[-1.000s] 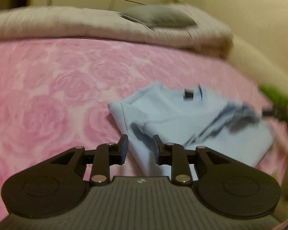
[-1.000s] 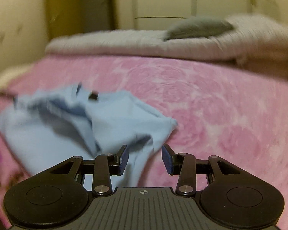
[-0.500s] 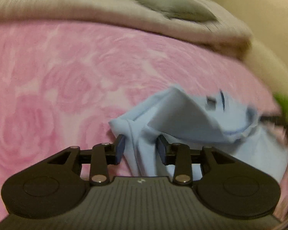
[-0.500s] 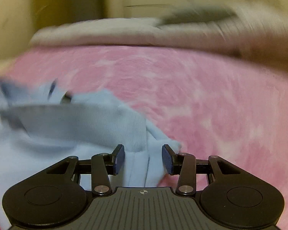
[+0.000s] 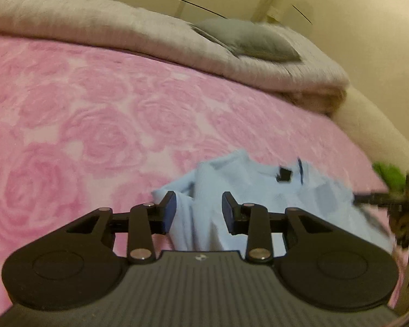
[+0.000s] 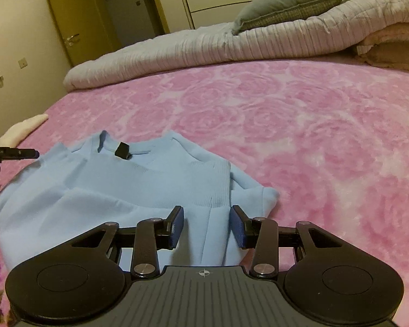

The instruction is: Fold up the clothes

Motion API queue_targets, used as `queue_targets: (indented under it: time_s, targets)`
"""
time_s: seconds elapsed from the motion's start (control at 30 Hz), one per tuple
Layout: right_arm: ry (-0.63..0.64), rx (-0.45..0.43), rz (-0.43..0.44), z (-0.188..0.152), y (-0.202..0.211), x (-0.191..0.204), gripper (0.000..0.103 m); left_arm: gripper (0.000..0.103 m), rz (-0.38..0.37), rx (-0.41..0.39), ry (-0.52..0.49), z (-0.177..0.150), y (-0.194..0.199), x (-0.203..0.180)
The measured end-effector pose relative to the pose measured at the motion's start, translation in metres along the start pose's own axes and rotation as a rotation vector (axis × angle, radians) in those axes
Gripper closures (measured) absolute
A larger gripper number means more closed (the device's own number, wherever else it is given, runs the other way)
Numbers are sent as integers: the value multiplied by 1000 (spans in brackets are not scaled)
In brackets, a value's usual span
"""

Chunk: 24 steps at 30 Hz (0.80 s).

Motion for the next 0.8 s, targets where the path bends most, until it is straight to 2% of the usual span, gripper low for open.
queue_targets:
  time_s: [0.13,0.2,0.27,0.37,0.8]
  targets:
    - [-8,27,-2,-1,-4,-2,61,74,66,94,-90,-12,-20,-2]
    - [-23,31,2,-1,-3,-3,61,86,72,92,-102,-13,-22,-3]
    - [-33,40,4,-1,-3,-4,61,92,73,80,-105,-12,-21,-3]
    - [5,45,-9,1,-3,-2,67,92,74,77,-108,-11,-20,-3]
    - [14,53,-48,0,-13,-4,66,87,76,87,-62,-16,-24,1]
Point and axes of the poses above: each gripper's, at about its wrist camera, not at the fingertips, and y roughly against the way its jaws point, x to its left, z to its top, the point moved 9 cm from there along -y, roughly the way its jaws point, and after that the axes turned 7 degrees about -x, right-handed, at the moved point
